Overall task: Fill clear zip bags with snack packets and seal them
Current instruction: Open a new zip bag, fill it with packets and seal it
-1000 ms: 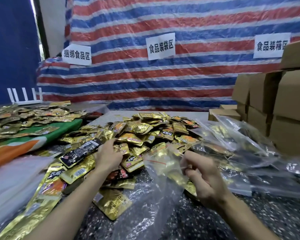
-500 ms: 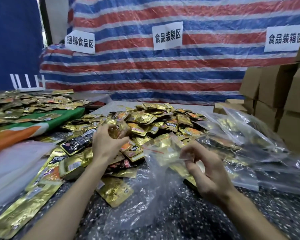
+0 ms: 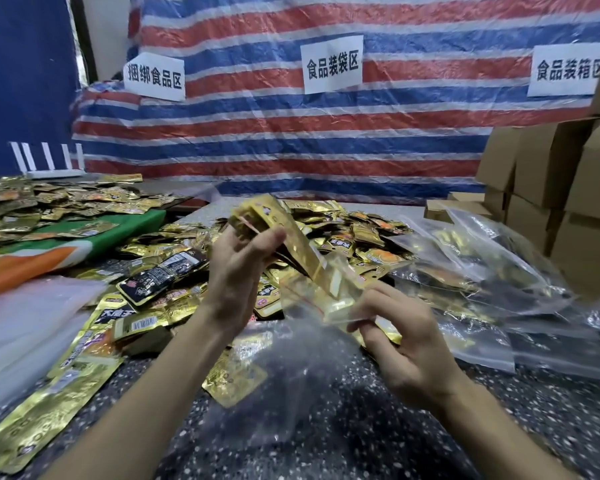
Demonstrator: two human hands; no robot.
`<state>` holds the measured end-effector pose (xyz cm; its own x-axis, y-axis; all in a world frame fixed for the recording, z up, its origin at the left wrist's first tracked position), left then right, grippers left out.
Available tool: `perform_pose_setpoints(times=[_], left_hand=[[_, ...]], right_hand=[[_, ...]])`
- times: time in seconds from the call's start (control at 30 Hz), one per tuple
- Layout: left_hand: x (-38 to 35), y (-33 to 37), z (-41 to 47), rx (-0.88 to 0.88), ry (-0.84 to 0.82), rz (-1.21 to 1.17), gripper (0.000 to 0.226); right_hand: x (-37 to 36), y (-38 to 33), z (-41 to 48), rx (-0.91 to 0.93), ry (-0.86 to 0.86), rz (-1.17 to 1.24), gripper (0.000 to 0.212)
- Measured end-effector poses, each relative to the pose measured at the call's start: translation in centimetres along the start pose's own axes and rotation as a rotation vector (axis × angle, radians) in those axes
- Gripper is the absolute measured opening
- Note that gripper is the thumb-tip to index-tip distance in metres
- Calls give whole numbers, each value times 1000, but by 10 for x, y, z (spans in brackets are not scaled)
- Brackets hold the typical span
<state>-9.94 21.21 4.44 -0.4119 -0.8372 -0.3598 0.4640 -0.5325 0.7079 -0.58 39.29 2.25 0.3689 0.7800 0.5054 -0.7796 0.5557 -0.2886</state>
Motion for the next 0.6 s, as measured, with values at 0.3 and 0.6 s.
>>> perform_pose_setpoints(times=[0.3, 0.6], left_hand=[[-18, -23, -11, 296, -275, 204, 32], [-20, -7, -8, 157, -158, 138, 77]], right_hand=[[6, 7, -1, -63, 179, -32, 11], [18, 13, -1, -141, 306, -42, 7]])
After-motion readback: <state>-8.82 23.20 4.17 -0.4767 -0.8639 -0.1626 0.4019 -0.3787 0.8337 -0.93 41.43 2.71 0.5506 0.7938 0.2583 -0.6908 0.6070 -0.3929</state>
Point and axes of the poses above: each hand's wrist, its own z-axis towards the middle knuckle, its own x-axis out of the back of the hand, y = z × x, the point moved 6 cm from there along z, towards the middle knuckle, and after that the axes turned 6 degrees about -z, right-handed, at the moved point
